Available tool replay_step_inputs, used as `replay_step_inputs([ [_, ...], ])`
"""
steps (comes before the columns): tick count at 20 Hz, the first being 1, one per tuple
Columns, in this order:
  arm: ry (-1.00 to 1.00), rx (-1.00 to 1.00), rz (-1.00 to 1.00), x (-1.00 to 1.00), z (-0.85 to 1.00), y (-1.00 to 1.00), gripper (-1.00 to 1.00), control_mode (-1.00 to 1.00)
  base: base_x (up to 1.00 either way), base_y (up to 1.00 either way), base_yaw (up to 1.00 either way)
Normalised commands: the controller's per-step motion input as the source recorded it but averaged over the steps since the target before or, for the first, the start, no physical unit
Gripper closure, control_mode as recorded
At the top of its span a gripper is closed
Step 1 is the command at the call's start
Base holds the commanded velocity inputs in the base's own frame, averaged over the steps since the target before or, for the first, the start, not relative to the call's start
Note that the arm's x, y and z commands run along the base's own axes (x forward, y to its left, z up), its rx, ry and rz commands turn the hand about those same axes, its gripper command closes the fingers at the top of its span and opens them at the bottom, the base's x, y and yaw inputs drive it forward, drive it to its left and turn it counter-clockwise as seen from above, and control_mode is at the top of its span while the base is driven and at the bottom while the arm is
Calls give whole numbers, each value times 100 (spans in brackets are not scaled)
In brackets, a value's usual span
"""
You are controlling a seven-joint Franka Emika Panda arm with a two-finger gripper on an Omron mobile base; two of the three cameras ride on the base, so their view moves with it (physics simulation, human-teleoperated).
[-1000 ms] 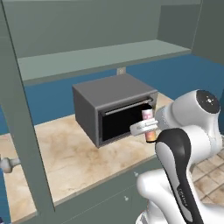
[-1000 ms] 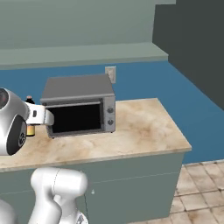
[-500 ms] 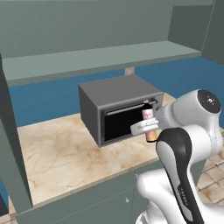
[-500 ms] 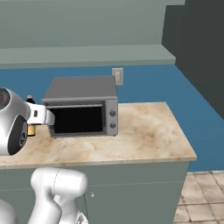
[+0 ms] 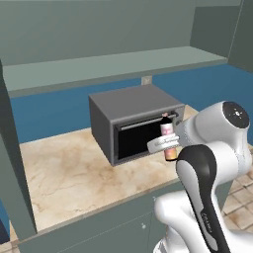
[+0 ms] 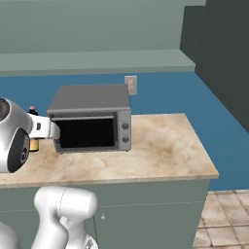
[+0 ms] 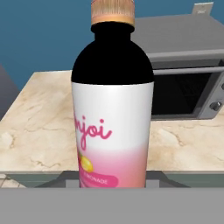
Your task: Pick the bottled drink from the counter and place it in the open cabinet.
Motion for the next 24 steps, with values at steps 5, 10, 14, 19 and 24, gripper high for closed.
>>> replay_step_inputs([
  [5, 0, 0, 0, 0, 0, 0, 100, 100, 0, 0, 0],
  [10, -2, 0, 0, 0, -1, 5, 100, -100, 0, 0, 0],
  [14, -27, 0, 0, -23, 9, 7, 100, -100, 0, 0, 0],
  [19, -25, -1, 0, -37, 42, 0, 100, -100, 0, 0, 0],
  [24, -3, -3, 2, -18, 48, 0, 100, -100, 0, 0, 0],
])
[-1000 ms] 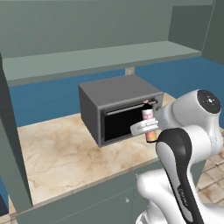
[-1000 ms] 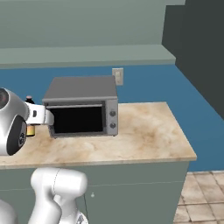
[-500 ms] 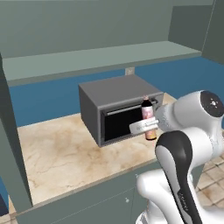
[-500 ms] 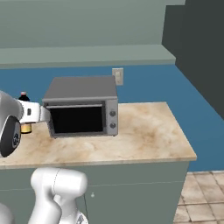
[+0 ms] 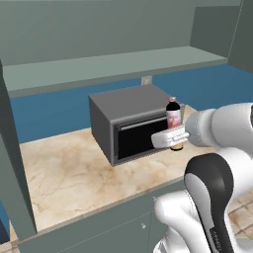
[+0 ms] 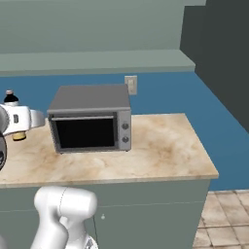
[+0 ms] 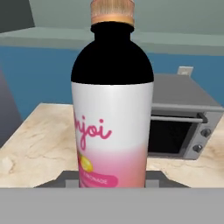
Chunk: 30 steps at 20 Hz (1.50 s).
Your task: Pick the bottled drink from the counter and place it in the open cabinet.
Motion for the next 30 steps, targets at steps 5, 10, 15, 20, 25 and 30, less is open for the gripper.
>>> replay_step_inputs([
  [5, -12, -2, 0, -31, 75, -3, 100, -100, 0, 0, 0],
  [10, -13, 0, 0, -11, 71, -13, 100, -100, 0, 0, 0],
  [15, -13, 0, 0, 1, 51, -15, 100, -100, 0, 0, 0],
  [20, -8, 0, 0, 48, 27, -22, 100, -100, 0, 0, 0],
  [25, 1, 0, 0, 66, 0, -17, 100, -100, 0, 0, 0],
  [30, 4, 0, 0, 52, 0, -6, 100, -100, 0, 0, 0],
])
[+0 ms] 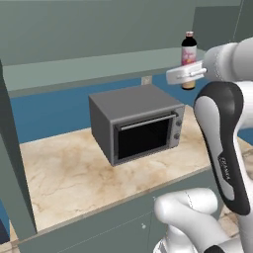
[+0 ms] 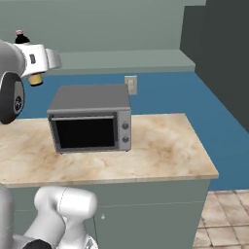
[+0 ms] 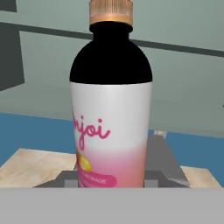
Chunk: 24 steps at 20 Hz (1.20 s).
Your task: Pick the bottled drink from the counter and place it in the open cabinet.
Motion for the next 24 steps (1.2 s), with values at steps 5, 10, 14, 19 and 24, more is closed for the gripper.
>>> replay_step_inputs([
  [5, 4, 0, 0, 45, 0, 0, 100, -100, 0, 0, 0],
  [10, 6, 0, 0, 58, 0, 0, 100, -100, 0, 0, 0],
  [14, 4, 0, 0, 67, 0, 0, 100, -100, 0, 0, 0],
  [19, 0, 0, 0, 65, -2, 0, 100, -100, 0, 0, 0],
  [24, 0, 0, 0, 61, -11, 0, 100, -100, 0, 0, 0],
])
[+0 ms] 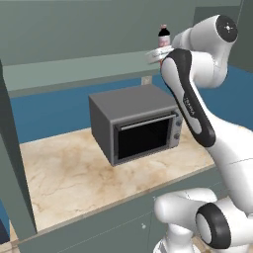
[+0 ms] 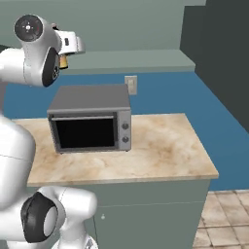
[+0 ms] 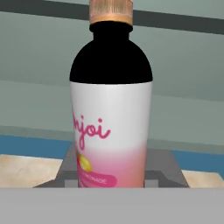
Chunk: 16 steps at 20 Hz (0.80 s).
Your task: Pick the bottled drink from the counter and place it in the open cabinet.
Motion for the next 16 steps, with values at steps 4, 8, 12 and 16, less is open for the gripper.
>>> replay_step_inputs([
  [4, 0, 0, 0, 71, -7, 0, 100, -100, 0, 0, 0],
  [8, 0, 0, 0, 69, 0, 0, 100, -100, 0, 0, 0],
  [12, 0, 1, 0, 61, 0, 0, 100, -100, 0, 0, 0],
  [16, 0, 1, 0, 59, -8, 0, 100, -100, 0, 0, 0],
])
